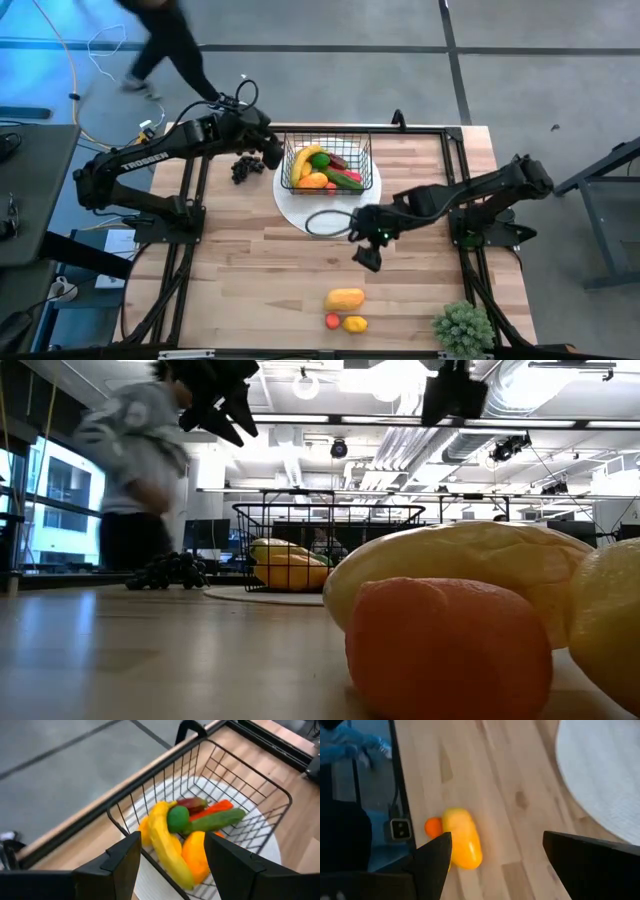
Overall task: Build produce basket
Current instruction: Put the yellow mango into the black wire basket
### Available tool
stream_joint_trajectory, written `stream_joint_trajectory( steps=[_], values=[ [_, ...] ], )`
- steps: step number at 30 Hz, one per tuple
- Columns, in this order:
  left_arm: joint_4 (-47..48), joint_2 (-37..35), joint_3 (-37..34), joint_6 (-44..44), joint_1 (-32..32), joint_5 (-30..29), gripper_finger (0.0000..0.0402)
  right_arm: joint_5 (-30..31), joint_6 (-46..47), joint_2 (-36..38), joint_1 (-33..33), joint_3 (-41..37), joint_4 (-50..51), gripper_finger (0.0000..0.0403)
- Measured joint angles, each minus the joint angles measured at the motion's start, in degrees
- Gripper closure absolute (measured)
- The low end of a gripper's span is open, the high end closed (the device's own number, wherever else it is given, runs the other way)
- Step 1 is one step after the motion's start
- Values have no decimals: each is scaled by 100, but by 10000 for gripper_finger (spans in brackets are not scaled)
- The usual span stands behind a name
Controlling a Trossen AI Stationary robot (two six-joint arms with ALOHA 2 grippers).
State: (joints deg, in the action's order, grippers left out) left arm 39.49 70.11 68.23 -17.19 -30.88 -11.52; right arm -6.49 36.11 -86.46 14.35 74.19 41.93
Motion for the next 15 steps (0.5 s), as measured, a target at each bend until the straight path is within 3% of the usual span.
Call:
stream_joint_trajectory(
  steps=[15],
  values=[
    [850, 7, 0, -376, 658, 35, 197, 331, 10, 0, 720, -2, -34, 110]
  ],
)
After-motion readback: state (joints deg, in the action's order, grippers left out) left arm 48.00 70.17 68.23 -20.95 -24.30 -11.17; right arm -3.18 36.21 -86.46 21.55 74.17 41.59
